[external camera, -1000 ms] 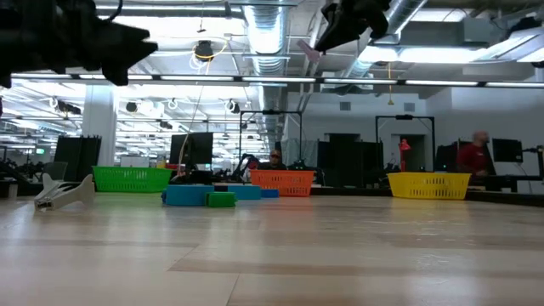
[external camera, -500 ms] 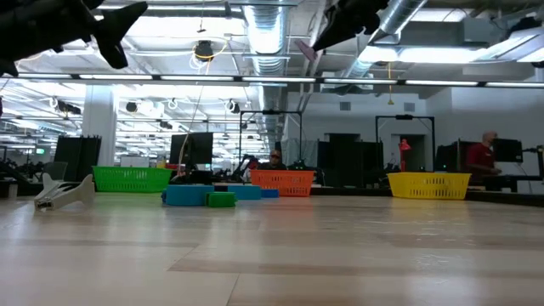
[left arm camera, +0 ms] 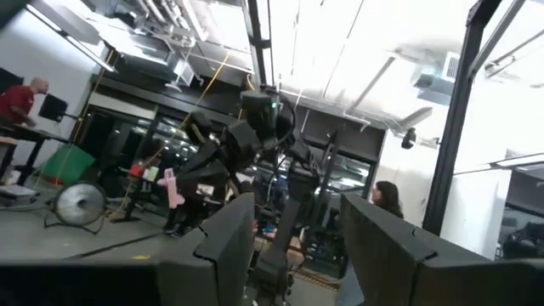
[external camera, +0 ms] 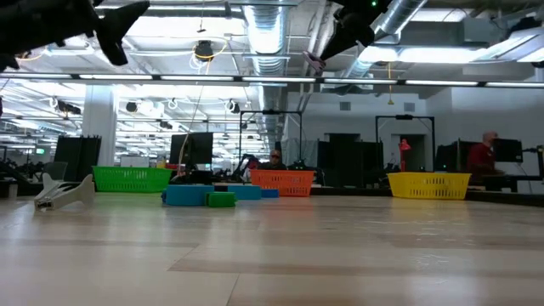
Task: Pick and place Stapler, Stapler remover, tape
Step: Put the purple staple remover into the green bin
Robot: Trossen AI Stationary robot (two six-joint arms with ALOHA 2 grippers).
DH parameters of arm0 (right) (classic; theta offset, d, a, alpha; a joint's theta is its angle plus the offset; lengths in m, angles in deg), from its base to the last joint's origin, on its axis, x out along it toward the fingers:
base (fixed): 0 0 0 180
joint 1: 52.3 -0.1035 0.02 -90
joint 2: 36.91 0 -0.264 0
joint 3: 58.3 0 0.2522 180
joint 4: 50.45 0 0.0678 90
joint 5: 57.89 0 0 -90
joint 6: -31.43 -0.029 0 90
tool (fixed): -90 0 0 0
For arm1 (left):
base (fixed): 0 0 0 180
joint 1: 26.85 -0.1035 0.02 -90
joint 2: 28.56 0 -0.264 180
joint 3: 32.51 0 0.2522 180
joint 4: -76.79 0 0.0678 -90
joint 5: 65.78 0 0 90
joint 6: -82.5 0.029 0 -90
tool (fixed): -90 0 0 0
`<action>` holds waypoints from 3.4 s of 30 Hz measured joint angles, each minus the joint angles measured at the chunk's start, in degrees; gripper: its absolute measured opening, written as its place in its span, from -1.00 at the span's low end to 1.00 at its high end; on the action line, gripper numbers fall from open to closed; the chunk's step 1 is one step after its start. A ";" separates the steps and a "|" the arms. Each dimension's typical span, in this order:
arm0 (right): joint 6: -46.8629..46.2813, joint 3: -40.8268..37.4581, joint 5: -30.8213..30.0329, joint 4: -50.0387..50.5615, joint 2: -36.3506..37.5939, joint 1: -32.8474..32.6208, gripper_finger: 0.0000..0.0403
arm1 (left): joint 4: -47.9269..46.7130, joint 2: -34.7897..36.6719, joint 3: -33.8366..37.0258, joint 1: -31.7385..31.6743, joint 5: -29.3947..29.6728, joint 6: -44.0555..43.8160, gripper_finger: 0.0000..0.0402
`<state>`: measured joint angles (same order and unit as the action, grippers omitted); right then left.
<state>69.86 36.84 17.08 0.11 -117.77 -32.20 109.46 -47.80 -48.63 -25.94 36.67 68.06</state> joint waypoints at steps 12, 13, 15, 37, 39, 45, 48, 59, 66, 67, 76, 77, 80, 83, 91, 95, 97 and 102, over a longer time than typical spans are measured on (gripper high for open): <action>0.03 0.00 0.01 0.00 0.00 0.00 -1.00 | 0.02 -15.96 -9.23 -1.51 7.44 -4.92 -0.08; 0.01 0.00 0.01 0.00 0.00 0.00 -1.00 | -0.03 -17.18 -9.90 -1.90 7.47 -5.15 -0.05; -0.11 0.00 0.01 0.00 0.00 0.00 -1.00 | -0.04 -19.43 -11.14 -2.63 7.47 -5.33 0.01; -0.83 0.00 -0.01 0.02 0.00 -0.12 -1.00 | -0.25 -36.38 -26.11 -5.19 7.23 2.57 0.36; -0.80 0.00 0.01 0.02 0.00 -0.13 -1.00 | -0.33 -37.92 -27.35 -5.63 7.23 2.56 0.37; -0.84 -0.02 0.01 0.02 0.00 -0.13 -1.00 | -0.50 -41.32 -30.48 -8.02 5.20 1.92 0.39; -0.82 -0.02 0.03 0.02 0.00 -0.13 -1.00 | -0.60 -42.53 -32.21 -9.35 1.83 1.51 0.40; -0.84 -0.02 0.10 0.04 0.00 -0.13 -1.00 | -4.31 -42.81 -33.76 -15.77 -6.71 -2.95 0.36; -0.88 -0.02 0.12 0.02 0.00 -0.13 -1.00 | -5.10 -42.85 -33.90 -16.77 -6.86 -3.89 0.36; -0.95 -0.02 0.12 0.02 -0.02 -0.13 -1.00 | -6.36 -42.85 -34.57 -16.76 -6.94 -3.89 0.36; -0.95 -0.02 0.10 0.02 0.00 -0.13 -1.00 | -15.50 -43.14 -41.40 -18.75 -8.47 0.01 0.36; -0.95 -0.02 0.10 0.02 -0.02 -0.13 -1.00 | -15.76 -43.09 -41.59 -19.37 -8.75 -0.06 0.36; -0.81 -0.02 0.06 0.02 -0.02 -0.13 -1.00 | -19.81 -43.36 -42.88 -20.92 -10.22 -2.12 0.36; -0.82 -0.02 0.06 0.02 -0.02 -0.13 -1.00 | -23.44 -44.47 -45.09 -21.33 -12.10 -2.29 0.36; -0.97 -0.02 0.04 0.02 -0.02 -0.15 -1.00 | -28.18 -50.93 -50.95 -21.31 -14.83 -2.01 0.36; -0.95 -0.02 0.03 0.02 -0.02 -0.15 -1.00 | -29.37 -55.50 -53.23 -21.31 -14.93 -2.87 0.36; -0.93 -0.02 0.01 0.02 -0.02 -0.17 -1.00 | -29.24 -57.47 -54.24 -21.31 -14.94 -3.84 0.36; -0.91 -0.02 -0.01 0.03 -0.02 -0.17 -1.00 | -29.34 -61.99 -57.00 -21.31 -15.25 -4.32 0.36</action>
<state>68.95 36.82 17.07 0.14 -117.79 -32.37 80.12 -109.79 -105.63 -47.25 21.42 63.74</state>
